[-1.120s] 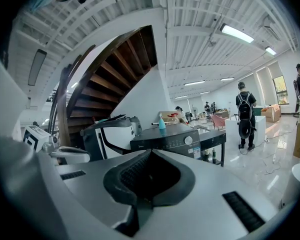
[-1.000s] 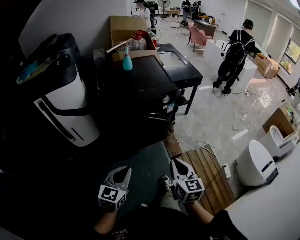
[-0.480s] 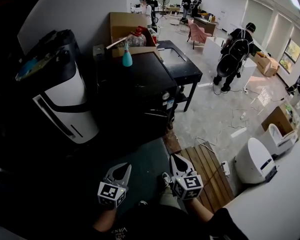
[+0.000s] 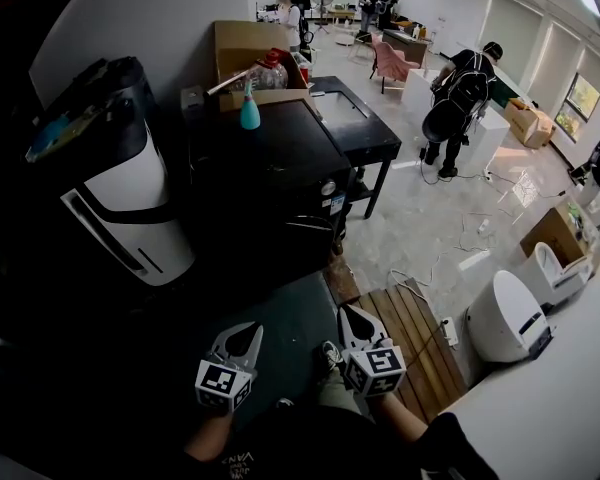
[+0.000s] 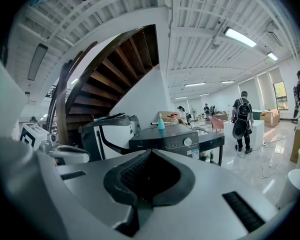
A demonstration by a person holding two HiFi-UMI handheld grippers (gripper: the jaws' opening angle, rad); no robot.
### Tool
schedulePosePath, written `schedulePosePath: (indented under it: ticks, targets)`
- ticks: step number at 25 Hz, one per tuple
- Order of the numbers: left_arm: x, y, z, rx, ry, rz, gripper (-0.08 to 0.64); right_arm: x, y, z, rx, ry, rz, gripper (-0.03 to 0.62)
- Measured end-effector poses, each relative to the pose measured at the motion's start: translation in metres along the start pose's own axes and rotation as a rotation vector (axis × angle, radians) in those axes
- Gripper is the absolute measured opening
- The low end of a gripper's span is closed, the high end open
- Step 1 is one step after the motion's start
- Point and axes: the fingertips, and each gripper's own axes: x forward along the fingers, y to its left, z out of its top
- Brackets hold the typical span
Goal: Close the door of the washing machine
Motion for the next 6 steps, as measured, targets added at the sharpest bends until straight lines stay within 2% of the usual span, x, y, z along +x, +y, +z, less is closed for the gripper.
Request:
schedulePosePath:
  ticks: [6]
  targets:
    - [0.0027, 0.0008, -0.0009, -0.005, 0.004, 0.001, 0.012, 0.0028, -0.0031, -0.0025, -0.002, 0.007, 0.004, -0.002]
